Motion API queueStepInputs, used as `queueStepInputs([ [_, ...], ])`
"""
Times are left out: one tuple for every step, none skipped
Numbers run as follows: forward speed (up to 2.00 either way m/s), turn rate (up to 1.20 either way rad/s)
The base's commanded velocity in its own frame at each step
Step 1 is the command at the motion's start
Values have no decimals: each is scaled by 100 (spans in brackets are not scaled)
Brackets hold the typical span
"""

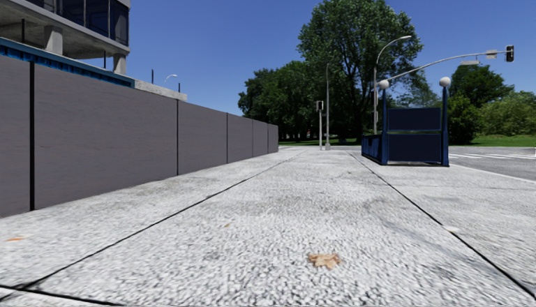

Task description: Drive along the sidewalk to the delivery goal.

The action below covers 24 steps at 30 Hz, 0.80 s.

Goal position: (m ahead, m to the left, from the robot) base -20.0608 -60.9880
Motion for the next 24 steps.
queueStepInputs([
  [200,-23],
  [200,-23],
  [200,-23],
  [200,-23],
  [200,-23],
  [200,-23],
  [200,-23],
  [200,-23],
  [200,-23],
  [200,-23],
  [200,-23],
  [200,-23],
  [200,-23],
  [200,-23],
  [200,-23],
  [200,-23],
  [200,-24],
  [200,-24],
  [200,-24],
  [200,-24],
  [200,-24],
  [200,-24],
  [200,-24],
  [200,-24],
])
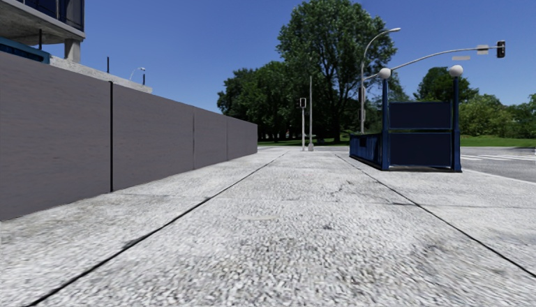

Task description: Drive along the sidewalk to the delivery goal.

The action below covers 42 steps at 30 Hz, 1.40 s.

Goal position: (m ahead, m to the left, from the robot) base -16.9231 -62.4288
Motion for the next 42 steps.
queueStepInputs([
  [200,-24],
  [200,-24],
  [200,-24],
  [200,-24],
  [200,-24],
  [200,-24],
  [200,-24],
  [200,-24],
  [200,-24],
  [200,-24],
  [200,-24],
  [200,-24],
  [200,-24],
  [200,-24],
  [200,-24],
  [200,-24],
  [200,-24],
  [200,-24],
  [200,-24],
  [200,-24],
  [200,-24],
  [200,-24],
  [200,-24],
  [200,-24],
  [200,-24],
  [200,-24],
  [200,-24],
  [200,-24],
  [200,-24],
  [200,-24],
  [200,-24],
  [200,-25],
  [200,-27],
  [200,-28],
  [200,-28],
  [200,-28],
  [200,-28],
  [200,-28],
  [200,-28],
  [200,-28],
  [200,-28],
  [200,-18],
])
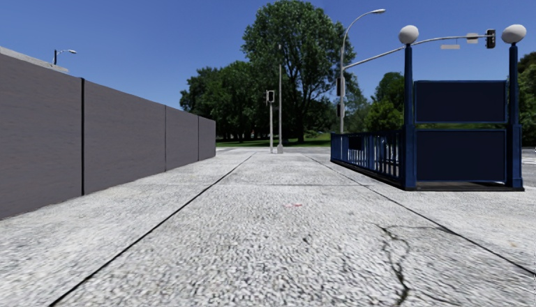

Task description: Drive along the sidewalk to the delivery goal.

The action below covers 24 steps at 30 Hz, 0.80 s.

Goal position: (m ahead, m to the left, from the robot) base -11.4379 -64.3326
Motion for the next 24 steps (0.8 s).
queueStepInputs([
  [200,0],
  [200,0],
  [200,0],
  [200,0],
  [200,0],
  [200,0],
  [200,0],
  [200,0],
  [200,0],
  [200,0],
  [200,0],
  [200,0],
  [200,0],
  [200,0],
  [200,0],
  [200,0],
  [200,0],
  [200,0],
  [200,0],
  [200,0],
  [200,0],
  [200,0],
  [200,0],
  [200,0],
])
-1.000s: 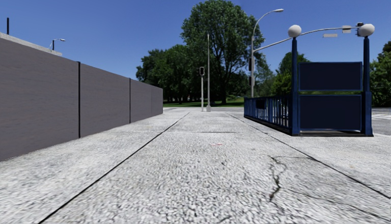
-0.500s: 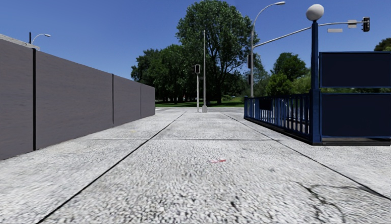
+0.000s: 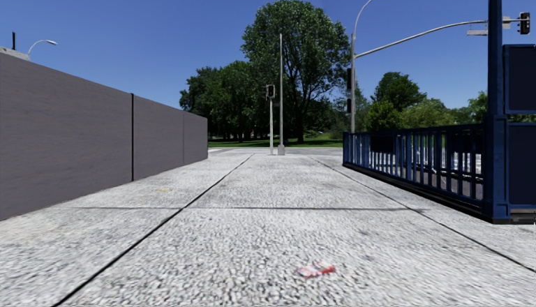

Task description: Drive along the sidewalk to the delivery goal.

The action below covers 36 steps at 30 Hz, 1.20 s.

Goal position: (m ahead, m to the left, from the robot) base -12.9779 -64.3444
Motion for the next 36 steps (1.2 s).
queueStepInputs([
  [200,-4],
  [200,-12],
  [200,-16],
  [200,-17],
  [200,-17],
  [200,-17],
  [200,-3],
  [200,-3],
  [200,0],
  [200,0],
  [200,0],
  [200,0],
  [200,0],
  [200,0],
  [200,0],
  [200,0],
  [200,0],
  [200,0],
  [200,0],
  [200,0],
  [200,0],
  [200,0],
  [200,0],
  [200,0],
  [200,0],
  [200,0],
  [200,-3],
  [200,-12],
  [200,-16],
  [200,-17],
  [200,-17],
  [200,-17],
  [200,-17],
  [200,-17],
  [200,-9],
  [200,0],
])
